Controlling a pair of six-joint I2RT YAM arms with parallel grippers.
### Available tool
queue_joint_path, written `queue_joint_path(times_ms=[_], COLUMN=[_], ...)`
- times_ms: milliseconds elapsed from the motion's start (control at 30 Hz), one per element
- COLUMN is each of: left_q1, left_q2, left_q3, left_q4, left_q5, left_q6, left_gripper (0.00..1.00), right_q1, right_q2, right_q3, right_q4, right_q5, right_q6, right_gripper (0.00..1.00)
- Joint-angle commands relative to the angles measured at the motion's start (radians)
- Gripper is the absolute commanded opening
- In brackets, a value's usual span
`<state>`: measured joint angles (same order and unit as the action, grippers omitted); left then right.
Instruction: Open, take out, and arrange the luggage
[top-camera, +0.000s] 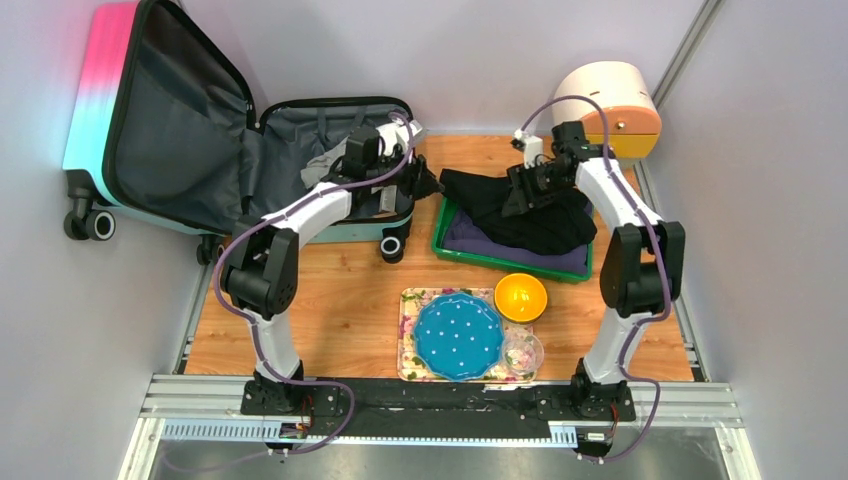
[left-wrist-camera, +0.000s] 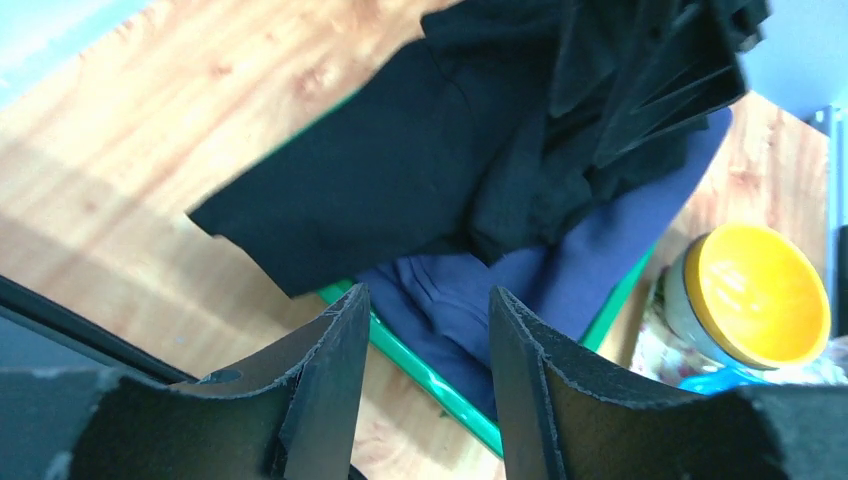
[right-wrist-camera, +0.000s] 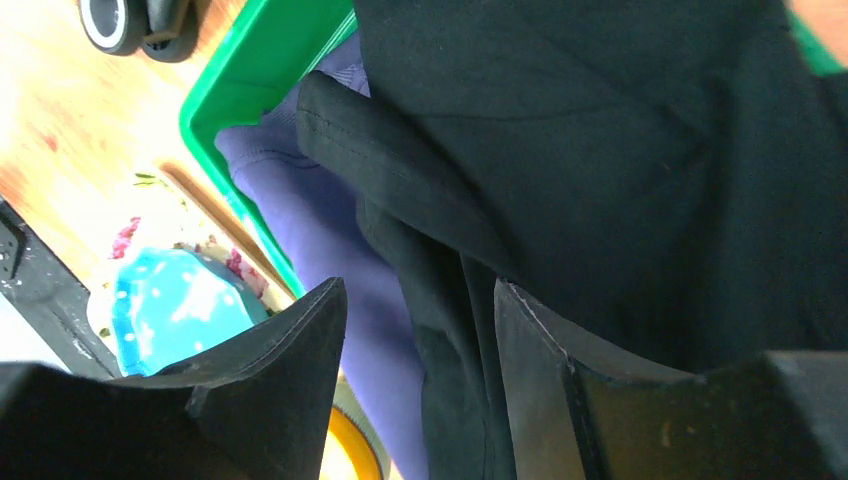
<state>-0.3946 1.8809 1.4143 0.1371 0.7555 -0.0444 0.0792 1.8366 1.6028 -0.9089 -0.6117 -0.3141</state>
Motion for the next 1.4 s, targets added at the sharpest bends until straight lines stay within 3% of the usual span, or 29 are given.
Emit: queue_joint_path(times_ms=[0,133,333,400,433,533,633,733,833,1133,1367], left_q1=[0.052,0.120,0.264,0.302,0.336,0.379,0.389,0.389,0.389,0.381,0.381], left_q2=[-0.065,-0.106,-0.147,-0.151,-0.149,-0.126,-0.082,-0.031,0.003,0.159,0.159], left_q3=[-0.049,-0.032,0.034,0.043,0.052,0.087,0.132,0.178,0.173,0.256,0.216], left_q4=[0.002,-0.075,-0.197,-0.211,-0.215,-0.255,-0.326,-0.383,-0.341,-0.300,-0.188], left_q5=[0.070,0.059,-0.059,-0.134,-0.157,-0.228,-0.234,-0.240,-0.237,-0.225,-0.093], left_q6=[-0.063,-0.065,-0.038,-0.031,-0.028,0.024,0.148,0.213,0.206,-0.006,-0.214], left_gripper=[0.54,0.50,0.52,0.57,0.58,0.61,0.62,0.70,0.80,0.82,0.83], right_q1=[0.051,0.091,0.137,0.140,0.145,0.142,0.122,0.099,0.091,0.082,0.080], right_q2=[0.053,0.050,-0.016,-0.013,-0.008,-0.002,-0.008,-0.016,-0.019,-0.037,-0.046], right_q3=[0.043,0.019,-0.070,-0.052,-0.020,0.052,0.118,0.190,0.235,0.198,0.187], right_q4=[0.054,-0.048,-0.109,-0.169,-0.191,-0.225,-0.217,-0.188,-0.180,-0.167,-0.170], right_q5=[0.040,-0.009,-0.054,-0.071,-0.082,-0.057,-0.054,-0.060,-0.047,0.000,0.020], right_q6=[-0.002,-0.060,-0.111,-0.135,-0.144,-0.128,-0.088,-0.046,-0.034,-0.019,-0.028], right_gripper=[0.59,0.27,0.15,0.20,0.35,0.54,0.60,0.63,0.63,0.62,0.62])
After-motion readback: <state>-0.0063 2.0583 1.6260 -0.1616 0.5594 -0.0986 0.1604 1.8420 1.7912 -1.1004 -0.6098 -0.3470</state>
